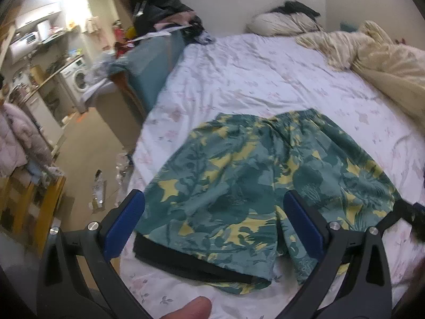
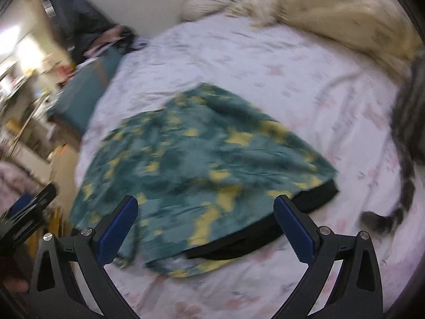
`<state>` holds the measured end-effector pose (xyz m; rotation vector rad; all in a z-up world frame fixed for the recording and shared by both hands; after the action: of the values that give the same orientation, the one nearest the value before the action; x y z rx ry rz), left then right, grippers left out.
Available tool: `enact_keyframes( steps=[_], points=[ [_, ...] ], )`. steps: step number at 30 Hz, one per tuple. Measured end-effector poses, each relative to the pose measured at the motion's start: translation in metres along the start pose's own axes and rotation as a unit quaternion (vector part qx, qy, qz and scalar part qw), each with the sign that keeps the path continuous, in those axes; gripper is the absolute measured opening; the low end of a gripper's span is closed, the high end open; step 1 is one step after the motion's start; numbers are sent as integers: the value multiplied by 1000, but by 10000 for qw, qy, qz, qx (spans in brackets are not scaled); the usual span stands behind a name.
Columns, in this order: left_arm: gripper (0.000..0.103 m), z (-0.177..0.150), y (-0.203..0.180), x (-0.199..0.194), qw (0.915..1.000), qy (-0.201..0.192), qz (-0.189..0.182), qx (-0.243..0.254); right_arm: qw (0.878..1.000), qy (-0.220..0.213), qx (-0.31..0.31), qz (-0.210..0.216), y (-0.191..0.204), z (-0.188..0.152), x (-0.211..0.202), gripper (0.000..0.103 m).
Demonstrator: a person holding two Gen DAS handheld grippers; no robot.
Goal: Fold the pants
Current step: 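Lower the right tool to the shorts' leg hem and close on it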
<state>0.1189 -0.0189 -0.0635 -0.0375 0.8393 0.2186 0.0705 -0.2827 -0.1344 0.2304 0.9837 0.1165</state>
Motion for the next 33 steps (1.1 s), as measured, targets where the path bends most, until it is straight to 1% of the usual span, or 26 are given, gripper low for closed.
enact_keyframes(
  steps=[1, 2, 6, 8, 10, 11, 12, 13, 15, 17, 18, 20, 21, 22, 23, 24, 25, 26, 27, 28, 30, 33],
  points=[
    [103, 1, -4, 3, 10000, 27, -49, 41, 9997, 103, 170, -151, -18, 1, 6, 103],
    [103, 2, -7, 6, 9999, 57, -98, 79, 9989, 169, 386, -196, -33, 1, 10, 103],
    [103, 6, -23, 25, 9991, 263, -198, 278, 9901, 442, 1325, -124, -89, -3, 30, 102],
    [103, 11, -29, 34, 9984, 392, -275, 285, 9848, 423, 1684, -88, -115, -1, 36, 101],
    [103, 16, -35, 43, 9978, 483, -339, 318, 9828, 375, 1802, -129, -132, 1, 39, 100],
    [103, 18, -36, 46, 9976, 493, -350, 349, 9824, 367, 1823, -185, -144, 3, 42, 97],
    [103, 20, -39, 50, 9973, 498, -369, 398, 9818, 389, 1847, -227, -151, 4, 44, 91],
    [103, 21, -41, 53, 9970, 510, -398, 425, 9808, 425, 1886, -235, -157, 3, 47, 89],
    [103, 22, -45, 59, 9963, 538, -495, 447, 9792, 512, 1953, -222, -163, 1, 55, 84],
    [103, 20, -46, 64, 9958, 566, -561, 443, 9786, 590, 1960, -223, -166, 0, 63, 83],
    [103, 18, -47, 68, 9954, 607, -597, 432, 9794, 649, 1890, -295, -167, 0, 68, 82],
    [103, 14, -46, 75, 9946, 710, -628, 422, 9786, 865, 1712, -742, -175, -3, 78, 81],
    [103, 11, -46, 79, 9941, 777, -619, 424, 9769, 937, 1727, -842, -179, -6, 81, 78],
    [103, 9, -46, 83, 9935, 851, -619, 424, 9754, 1002, 1766, -860, -181, -9, 85, 76],
    [103, 8, -46, 88, 9927, 937, -626, 421, 9753, 1016, 1741, -899, -181, -12, 86, 72],
    [103, 7, -46, 90, 9922, 992, -630, 408, 9765, 994, 1689, -892, -178, -12, 85, 59],
    [103, 7, -45, 93, 9917, 1048, -633, 387, 9787, 977, 1628, -778, -173, -11, 85, 50],
    [103, 8, -45, 98, 9912, 1104, -624, 372, 9808, 959, 1578, -620, -167, -9, 85, 33],
    [103, 9, -45, 101, 9910, 1137, -610, 362, 9822, 954, 1537, -504, -163, -9, 86, 26],
    [103, 11, -45, 104, 9905, 1182, -605, 352, 9834, 962, 1480, -427, -158, -8, 87, 24],
    [103, 14, -47, 109, 9893, 1283, -607, 341, 9868, 921, 1276, -374, -149, -5, 88, 3],
    [103, 20, -54, 117, 9863, 1473, -654, 355, 9934, 511, 963, -348, -132, 11, 75, 3]
  ],
)
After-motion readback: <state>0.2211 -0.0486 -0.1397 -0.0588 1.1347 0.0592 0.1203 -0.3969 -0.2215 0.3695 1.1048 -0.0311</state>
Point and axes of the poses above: each gripper's, at about its wrist camera, not at the fingertips, and x roughly the way its jaws point, y to its left, z to its top, the point moved 8 cm from there along x, roughly the way its jaws point, and after that the axes turned 10 degrees about -x, right-handed, at the moved point
